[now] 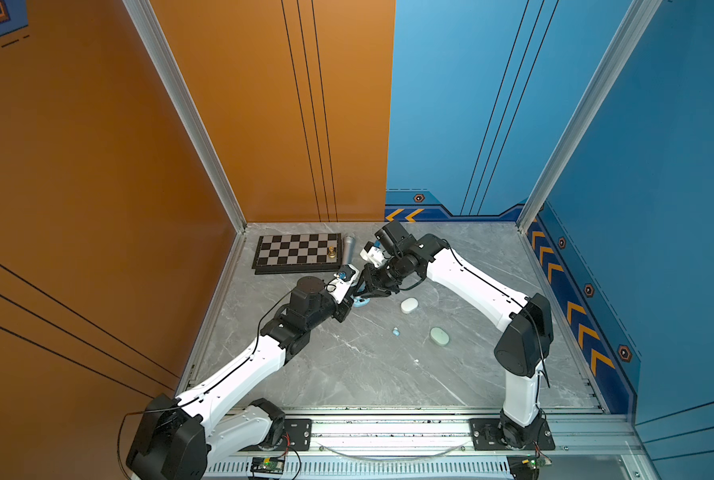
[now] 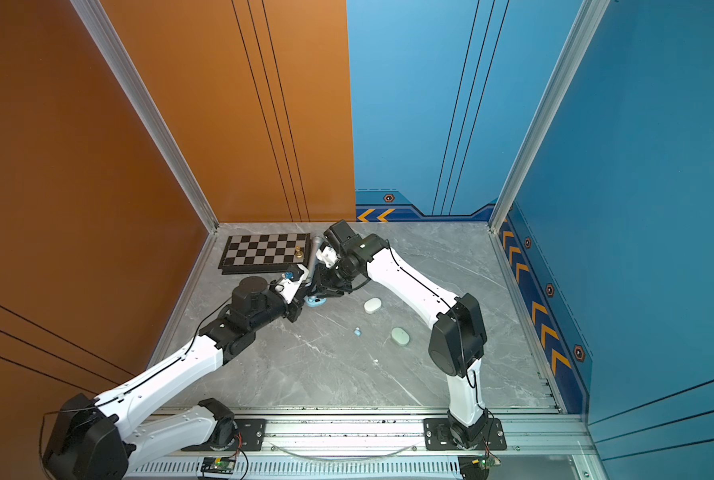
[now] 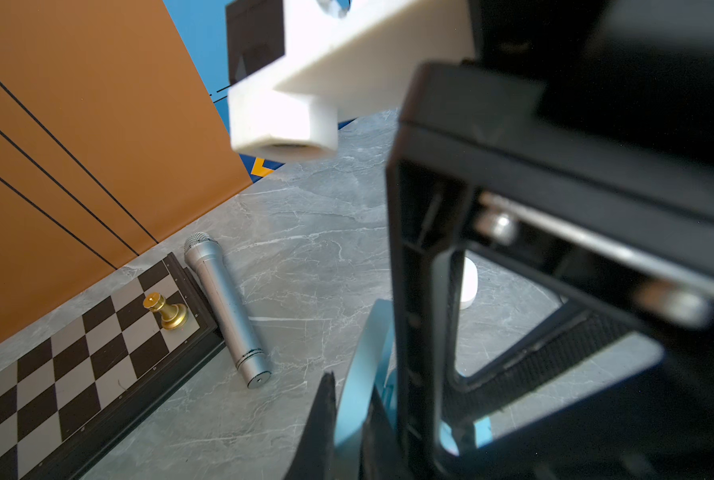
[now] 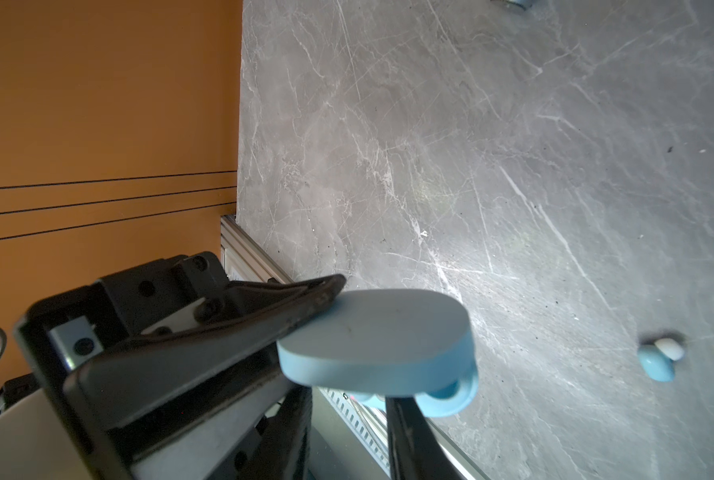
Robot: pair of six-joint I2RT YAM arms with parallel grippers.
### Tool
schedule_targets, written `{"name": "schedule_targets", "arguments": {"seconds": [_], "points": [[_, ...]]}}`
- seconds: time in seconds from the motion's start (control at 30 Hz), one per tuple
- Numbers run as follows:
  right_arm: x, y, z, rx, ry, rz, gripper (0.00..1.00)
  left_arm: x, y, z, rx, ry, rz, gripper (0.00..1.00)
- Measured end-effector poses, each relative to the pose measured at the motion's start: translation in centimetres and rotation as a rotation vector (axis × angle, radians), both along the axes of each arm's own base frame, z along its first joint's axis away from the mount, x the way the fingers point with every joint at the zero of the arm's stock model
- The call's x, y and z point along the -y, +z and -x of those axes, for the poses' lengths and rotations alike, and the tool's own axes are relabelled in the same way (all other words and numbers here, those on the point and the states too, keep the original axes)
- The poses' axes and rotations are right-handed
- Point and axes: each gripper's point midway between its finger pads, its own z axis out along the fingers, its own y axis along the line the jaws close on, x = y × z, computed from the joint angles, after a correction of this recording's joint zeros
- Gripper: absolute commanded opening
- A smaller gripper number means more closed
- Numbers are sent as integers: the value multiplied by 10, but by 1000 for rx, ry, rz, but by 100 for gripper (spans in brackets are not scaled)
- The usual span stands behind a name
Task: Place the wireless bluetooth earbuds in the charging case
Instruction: 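Open the right gripper and move it toward the second pale blue earbud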
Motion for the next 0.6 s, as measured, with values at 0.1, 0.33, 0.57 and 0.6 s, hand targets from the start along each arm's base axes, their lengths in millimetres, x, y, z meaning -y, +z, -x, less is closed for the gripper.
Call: {"name": "schedule_targets", "arguments": {"seconds": [0.1,0.33,0.57,0.6], "points": [[-1,0,1,0,2,0,33,0,0,0,0,0,0,0],[-1,4,2,7,3,-5,33,0,1,0,4,0,2,0],[30,45,-10,109,-77,-36,32,-5,-1,6,8,2,5,0],[43,52,-12,133,-102,-34,32,-6,-3,7,7,5,4,0]]}}
